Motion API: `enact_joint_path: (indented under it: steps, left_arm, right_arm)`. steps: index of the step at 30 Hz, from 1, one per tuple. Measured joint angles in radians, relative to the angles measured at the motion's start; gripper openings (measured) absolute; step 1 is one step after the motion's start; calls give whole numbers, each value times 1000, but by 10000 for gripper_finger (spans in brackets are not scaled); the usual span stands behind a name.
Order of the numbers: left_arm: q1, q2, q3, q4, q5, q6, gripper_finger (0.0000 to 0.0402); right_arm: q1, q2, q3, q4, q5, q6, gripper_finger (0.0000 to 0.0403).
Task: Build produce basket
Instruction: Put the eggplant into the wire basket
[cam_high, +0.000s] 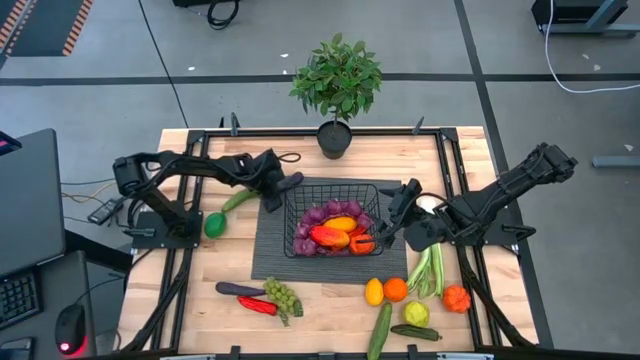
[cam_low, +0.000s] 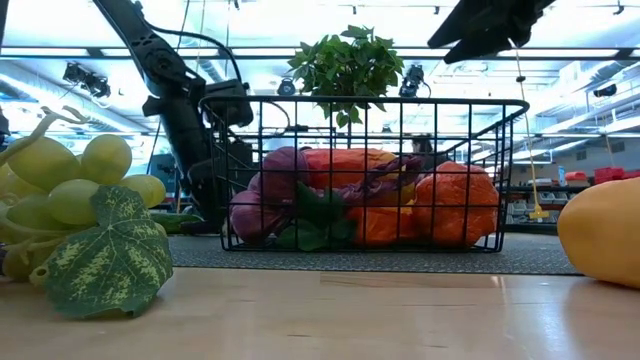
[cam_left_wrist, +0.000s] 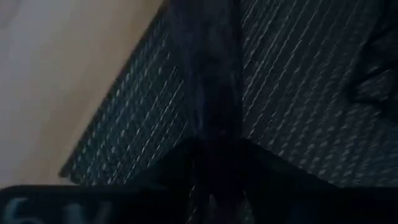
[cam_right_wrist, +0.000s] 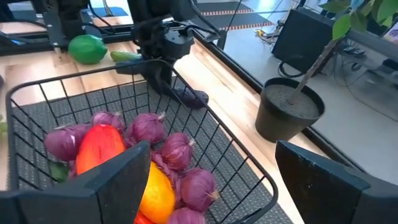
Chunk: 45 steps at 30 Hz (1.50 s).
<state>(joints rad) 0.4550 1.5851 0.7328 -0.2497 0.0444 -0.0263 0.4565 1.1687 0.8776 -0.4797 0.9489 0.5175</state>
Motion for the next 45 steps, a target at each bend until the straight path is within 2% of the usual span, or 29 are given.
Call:
enact_joint_path:
  steps: [6,9,13,17,24,35,40,45]
  left_arm:
    - [3,-60,28,-10,-3,-78,57]
    - [6,-98,51,-57,-28,-117,55]
    - [14,-156,121,-200,-163,-131,55]
    - [-2,-233,203,-209,-165,-143,61]
    - [-142,-273,305,-101,-41,-115,57]
    - [-379,-205,316,-10,-49,-123,62]
    - [-415,-144,315,18,-132,-89,96]
    - [-427,-106,314,16,-164,-114,171]
  right_arm:
    - [-19,0,0,-12,0,-22,348]
    - [-28,0,0,-37,1,-42,348]
    - [-49,-3,0,-65,26,-51,348]
    - [-66,-11,0,-74,29,-54,348]
    - [-94,-13,0,-78,21,-116,348]
    - [-137,-96,0,-53,-7,-169,348]
    - [-158,-107,0,40,-71,-241,348]
    - [-192,-107,0,81,-141,-284,348]
